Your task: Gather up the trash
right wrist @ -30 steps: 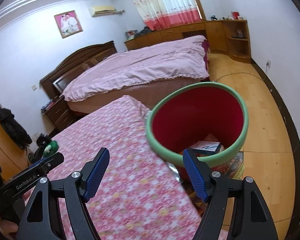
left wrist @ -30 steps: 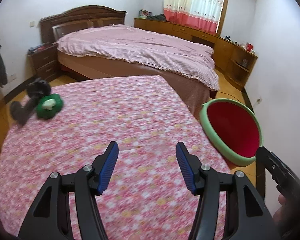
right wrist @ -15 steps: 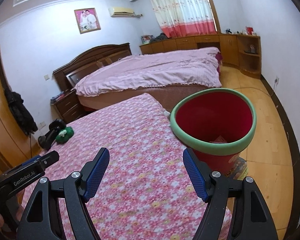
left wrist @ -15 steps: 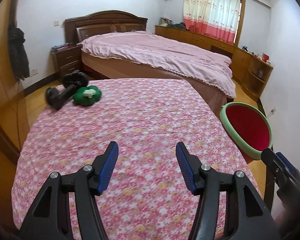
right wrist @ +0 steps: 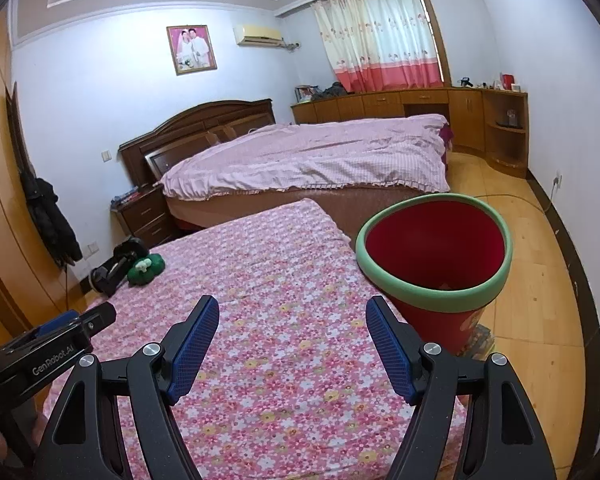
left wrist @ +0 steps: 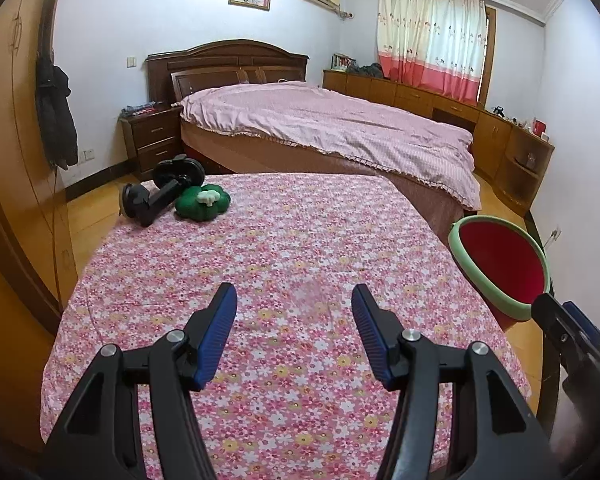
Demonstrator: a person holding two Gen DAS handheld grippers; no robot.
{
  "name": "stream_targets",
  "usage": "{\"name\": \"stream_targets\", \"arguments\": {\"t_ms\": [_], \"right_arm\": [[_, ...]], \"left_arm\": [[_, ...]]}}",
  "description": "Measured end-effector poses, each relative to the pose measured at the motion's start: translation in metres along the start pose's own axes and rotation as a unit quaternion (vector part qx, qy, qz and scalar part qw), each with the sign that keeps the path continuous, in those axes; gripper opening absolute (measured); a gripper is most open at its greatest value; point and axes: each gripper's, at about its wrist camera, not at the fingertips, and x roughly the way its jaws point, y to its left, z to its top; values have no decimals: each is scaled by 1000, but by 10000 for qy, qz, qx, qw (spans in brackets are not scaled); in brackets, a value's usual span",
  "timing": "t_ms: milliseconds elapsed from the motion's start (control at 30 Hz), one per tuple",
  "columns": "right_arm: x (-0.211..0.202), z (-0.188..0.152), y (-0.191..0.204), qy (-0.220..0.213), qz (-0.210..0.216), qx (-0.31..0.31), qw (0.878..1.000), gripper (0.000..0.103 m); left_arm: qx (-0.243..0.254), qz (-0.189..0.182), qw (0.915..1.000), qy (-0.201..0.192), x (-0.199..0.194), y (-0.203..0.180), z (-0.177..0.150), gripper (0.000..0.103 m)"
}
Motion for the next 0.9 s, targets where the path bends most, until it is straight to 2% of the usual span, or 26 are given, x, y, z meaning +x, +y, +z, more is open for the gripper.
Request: {"name": "stream_targets", "arguments": {"t_ms": [900], "right_arm": [[-7,1,2,-25,67,30,10000,77]], "left_arm": [[-152,110,9998,-109,-9,7,1,60]]}}
